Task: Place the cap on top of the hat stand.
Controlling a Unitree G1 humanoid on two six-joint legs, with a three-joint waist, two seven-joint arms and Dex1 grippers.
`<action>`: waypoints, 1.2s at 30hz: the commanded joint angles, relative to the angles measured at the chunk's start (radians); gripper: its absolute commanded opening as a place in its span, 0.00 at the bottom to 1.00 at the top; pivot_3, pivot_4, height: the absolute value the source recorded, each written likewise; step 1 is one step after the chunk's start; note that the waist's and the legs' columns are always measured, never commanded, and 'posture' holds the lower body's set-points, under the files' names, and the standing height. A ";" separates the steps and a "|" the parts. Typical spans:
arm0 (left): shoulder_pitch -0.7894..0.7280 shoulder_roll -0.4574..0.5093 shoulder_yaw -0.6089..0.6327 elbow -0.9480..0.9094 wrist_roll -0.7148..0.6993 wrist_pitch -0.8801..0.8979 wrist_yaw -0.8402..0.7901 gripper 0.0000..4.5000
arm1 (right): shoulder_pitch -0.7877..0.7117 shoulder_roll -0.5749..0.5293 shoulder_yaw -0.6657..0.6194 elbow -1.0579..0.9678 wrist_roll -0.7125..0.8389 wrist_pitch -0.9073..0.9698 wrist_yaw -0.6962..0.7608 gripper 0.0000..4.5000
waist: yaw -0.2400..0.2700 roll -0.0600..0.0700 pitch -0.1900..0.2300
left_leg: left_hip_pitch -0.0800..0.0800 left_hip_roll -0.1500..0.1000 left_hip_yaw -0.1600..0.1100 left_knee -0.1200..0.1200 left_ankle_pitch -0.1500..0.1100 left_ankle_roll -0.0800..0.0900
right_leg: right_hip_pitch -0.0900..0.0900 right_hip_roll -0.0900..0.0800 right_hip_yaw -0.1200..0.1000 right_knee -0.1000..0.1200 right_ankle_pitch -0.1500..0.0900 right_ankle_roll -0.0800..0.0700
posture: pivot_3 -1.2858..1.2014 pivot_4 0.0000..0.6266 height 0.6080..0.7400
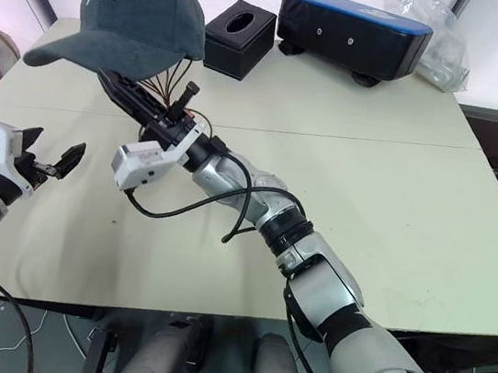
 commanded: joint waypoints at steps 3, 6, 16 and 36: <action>0.008 0.009 0.020 -0.040 -0.007 -0.003 -0.004 1.00 | -0.005 -0.009 0.023 0.027 -0.050 -0.005 -0.094 0.01 | 0.001 0.000 0.000 | 0.000 0.000 0.000 0.000 0.000 0.000 | 0.000 0.000 0.000 0.000 0.000 0.000 | 0.52 0.24 1.00; 0.009 0.009 0.018 -0.038 -0.005 -0.003 -0.005 1.00 | -0.005 -0.010 0.034 0.045 -0.058 -0.009 -0.118 0.01 | 0.001 0.000 0.000 | 0.000 0.000 0.000 0.000 0.000 -0.001 | 0.000 0.000 0.000 0.000 0.000 0.000 | 0.52 0.24 1.00; 0.001 0.011 0.009 -0.028 -0.001 -0.004 -0.014 1.00 | 0.026 -0.006 0.038 0.116 -0.005 -0.031 -0.084 0.01 | 0.001 0.000 0.000 | 0.000 0.000 0.000 0.000 0.000 -0.001 | 0.000 0.000 0.000 0.000 0.000 0.000 | 0.52 0.24 1.00; -0.022 0.021 -0.005 -0.008 0.008 -0.002 -0.037 1.00 | 0.108 -0.062 0.030 0.099 0.037 0.014 -0.013 0.66 | 0.001 0.000 0.000 | 0.000 0.000 0.000 0.000 0.001 -0.001 | 0.000 0.000 0.000 0.001 0.000 0.000 | 0.52 0.24 1.00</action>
